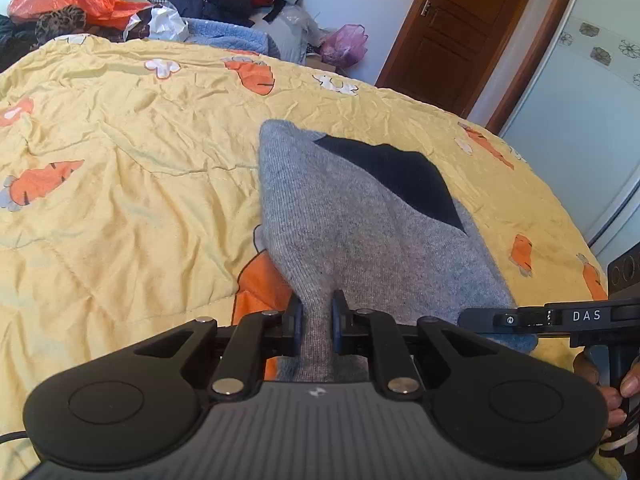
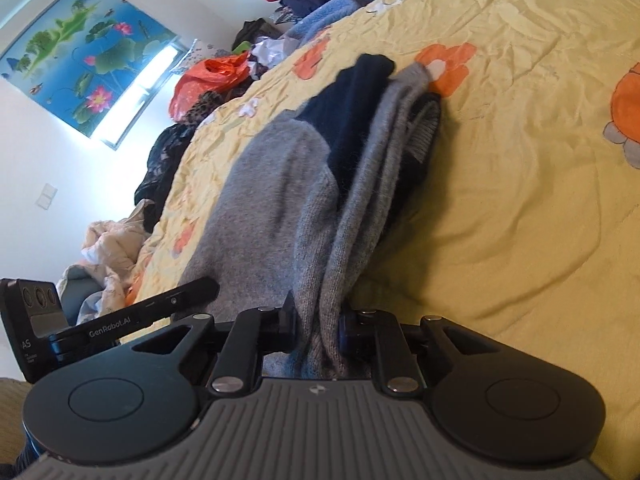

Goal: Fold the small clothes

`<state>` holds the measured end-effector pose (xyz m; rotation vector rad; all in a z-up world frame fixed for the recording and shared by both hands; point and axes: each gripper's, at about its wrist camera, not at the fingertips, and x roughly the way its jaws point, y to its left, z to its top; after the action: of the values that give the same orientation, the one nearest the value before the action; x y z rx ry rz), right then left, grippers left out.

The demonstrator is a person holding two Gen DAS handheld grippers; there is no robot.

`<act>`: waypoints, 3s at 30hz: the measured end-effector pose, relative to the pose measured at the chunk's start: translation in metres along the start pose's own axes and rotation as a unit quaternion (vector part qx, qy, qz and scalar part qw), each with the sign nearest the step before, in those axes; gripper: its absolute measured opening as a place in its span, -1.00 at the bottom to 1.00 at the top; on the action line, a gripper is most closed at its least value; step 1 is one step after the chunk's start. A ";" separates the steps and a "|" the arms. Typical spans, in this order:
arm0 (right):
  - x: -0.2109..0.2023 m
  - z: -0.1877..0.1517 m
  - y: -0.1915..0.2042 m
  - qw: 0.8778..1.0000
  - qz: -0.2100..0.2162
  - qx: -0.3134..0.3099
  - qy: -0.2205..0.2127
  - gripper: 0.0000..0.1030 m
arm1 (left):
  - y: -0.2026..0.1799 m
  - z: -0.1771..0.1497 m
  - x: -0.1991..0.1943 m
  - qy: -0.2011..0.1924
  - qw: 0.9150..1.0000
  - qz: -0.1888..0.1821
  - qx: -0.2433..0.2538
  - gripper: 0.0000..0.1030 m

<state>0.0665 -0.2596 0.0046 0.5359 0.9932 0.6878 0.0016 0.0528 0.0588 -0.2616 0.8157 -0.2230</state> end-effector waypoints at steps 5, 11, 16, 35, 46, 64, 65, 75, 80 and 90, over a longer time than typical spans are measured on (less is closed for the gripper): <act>-0.004 -0.014 -0.004 1.000 0.009 0.004 0.017 -0.50 | 0.004 -0.022 -0.004 0.020 1.000 0.015 0.007 -0.76; -0.003 -0.018 -0.018 0.999 0.016 0.023 0.027 -0.35 | 0.012 -0.032 -0.019 0.014 0.999 0.003 0.033 -0.75; -0.030 0.017 -0.015 0.999 0.012 -0.002 -0.030 0.35 | 0.024 0.006 -0.050 -0.045 0.998 -0.011 0.051 0.50; 0.082 0.132 -0.027 0.995 -0.096 -0.031 -0.026 -0.35 | 0.014 0.035 0.075 -0.010 1.000 0.015 -0.006 0.08; 0.039 0.094 0.042 0.986 -0.069 -0.059 -0.143 -0.04 | -0.048 0.053 0.066 -0.094 0.990 0.081 0.073 0.18; 0.031 -0.008 0.069 0.966 -0.146 -0.186 -0.101 -0.16 | -0.049 -0.029 0.041 -0.083 0.981 0.113 0.135 0.22; 0.041 -0.016 0.064 0.966 -0.160 -0.189 -0.079 -0.19 | -0.047 -0.036 0.049 -0.068 0.980 0.122 0.140 0.23; -0.037 -0.033 0.037 0.987 -0.094 -0.077 -0.104 0.61 | 0.027 -0.048 -0.003 -0.013 0.993 -0.032 -0.109 0.23; -0.035 -0.043 -0.012 0.996 -0.052 0.052 -0.042 0.01 | 0.042 -0.051 -0.001 -0.007 0.981 -0.075 -0.177 0.16; -0.034 -0.065 0.008 0.998 -0.057 -0.022 0.003 -0.57 | 0.022 -0.062 -0.015 0.021 0.995 -0.022 -0.090 -0.70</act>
<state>-0.0062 -0.2728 0.0006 0.4364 1.0044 0.6090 -0.0521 0.0694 0.0214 -0.4470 0.8726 -0.1973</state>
